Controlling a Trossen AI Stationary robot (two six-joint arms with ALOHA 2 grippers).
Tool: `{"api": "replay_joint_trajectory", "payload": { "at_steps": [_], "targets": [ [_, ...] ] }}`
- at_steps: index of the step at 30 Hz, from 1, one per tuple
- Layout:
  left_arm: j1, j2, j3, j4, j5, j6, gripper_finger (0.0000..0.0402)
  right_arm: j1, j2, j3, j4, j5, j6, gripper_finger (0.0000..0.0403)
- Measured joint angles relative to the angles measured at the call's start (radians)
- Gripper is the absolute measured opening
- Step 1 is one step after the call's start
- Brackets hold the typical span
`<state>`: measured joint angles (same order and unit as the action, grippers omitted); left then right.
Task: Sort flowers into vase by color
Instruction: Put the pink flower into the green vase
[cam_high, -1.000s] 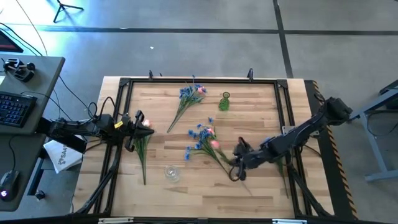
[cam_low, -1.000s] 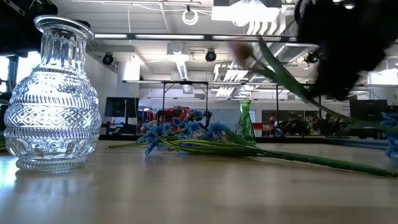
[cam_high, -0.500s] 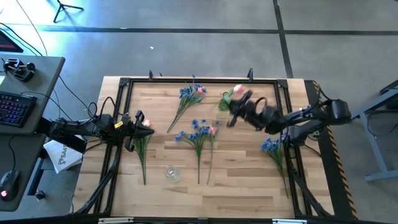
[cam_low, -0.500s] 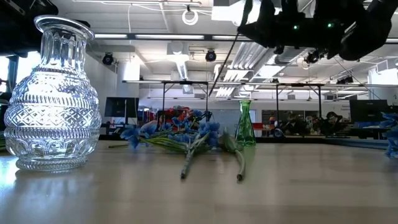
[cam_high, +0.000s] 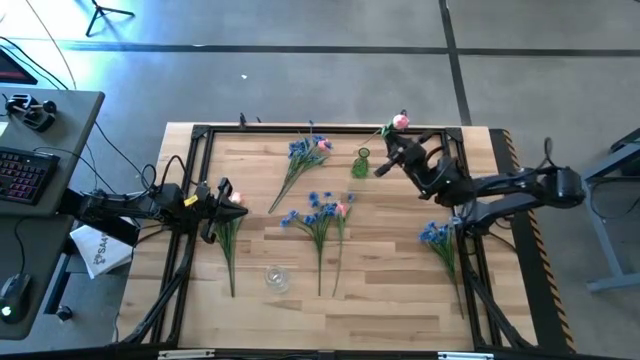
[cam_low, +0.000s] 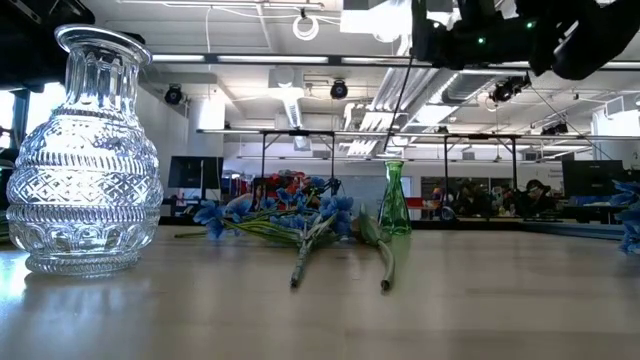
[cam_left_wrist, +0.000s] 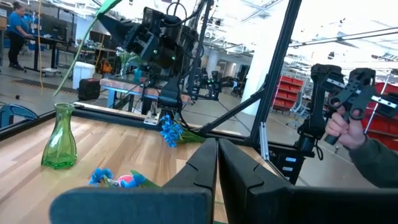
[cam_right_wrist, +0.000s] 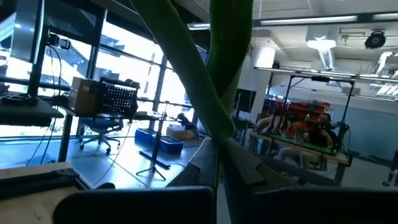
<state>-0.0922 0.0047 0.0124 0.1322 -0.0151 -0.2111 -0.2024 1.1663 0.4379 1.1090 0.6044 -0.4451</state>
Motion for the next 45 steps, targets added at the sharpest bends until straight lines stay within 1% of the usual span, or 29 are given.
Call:
{"api": "replay_joint_trajectory", "payload": {
  "at_steps": [2,5,9,14,18,23,28,30,32,37,40,42,45],
  "targets": [
    [0.000,0.000,0.000,0.000,-0.001,0.000,0.0003,0.000,-0.046,0.000,-0.066,0.026,0.035,0.0000],
    [0.000,0.000,0.000,0.000,-0.027,0.002,0.0003,-0.009,-0.098,0.000,-0.205,0.030,0.118,0.0000],
    [0.000,0.000,0.000,0.000,-0.056,0.003,0.0003,-0.025,-0.111,0.000,-0.297,0.012,0.182,0.0000],
    [0.000,0.000,0.000,0.000,-0.060,0.003,0.0003,-0.051,-0.081,0.000,-0.276,-0.022,0.187,0.0000],
    [0.000,0.000,0.000,0.000,-0.060,0.003,0.0003,-0.094,-0.056,0.011,-0.291,-0.057,0.244,0.0000],
    [0.000,0.000,0.000,0.000,-0.060,0.003,0.0003,-0.156,-0.005,0.102,-0.438,-0.120,0.291,0.0000],
    [0.000,0.000,0.000,0.000,-0.060,0.004,0.0003,-0.182,0.055,0.213,-0.617,-0.131,0.290,0.0004],
    [0.000,0.000,0.000,0.000,-0.060,0.004,0.0003,-0.186,0.070,0.248,-0.692,-0.132,0.293,0.0018],
    [0.000,0.000,0.000,0.000,-0.060,0.004,0.0003,-0.186,0.076,0.277,-0.771,-0.131,0.310,0.0045],
    [0.000,0.000,0.000,0.000,-0.060,0.004,0.0003,-0.186,0.064,0.341,-0.933,-0.131,0.307,0.0135],
    [0.000,0.000,0.000,0.000,-0.060,0.004,0.0003,-0.184,0.044,0.392,-1.046,-0.130,0.308,0.0181],
    [0.000,0.000,0.000,0.000,-0.060,0.004,0.0003,-0.182,0.032,0.433,-1.148,-0.130,0.334,0.0204],
    [0.000,0.000,0.000,0.000,-0.060,0.004,0.0003,-0.168,0.014,0.498,-1.327,-0.129,0.405,0.0224]
  ]
}}
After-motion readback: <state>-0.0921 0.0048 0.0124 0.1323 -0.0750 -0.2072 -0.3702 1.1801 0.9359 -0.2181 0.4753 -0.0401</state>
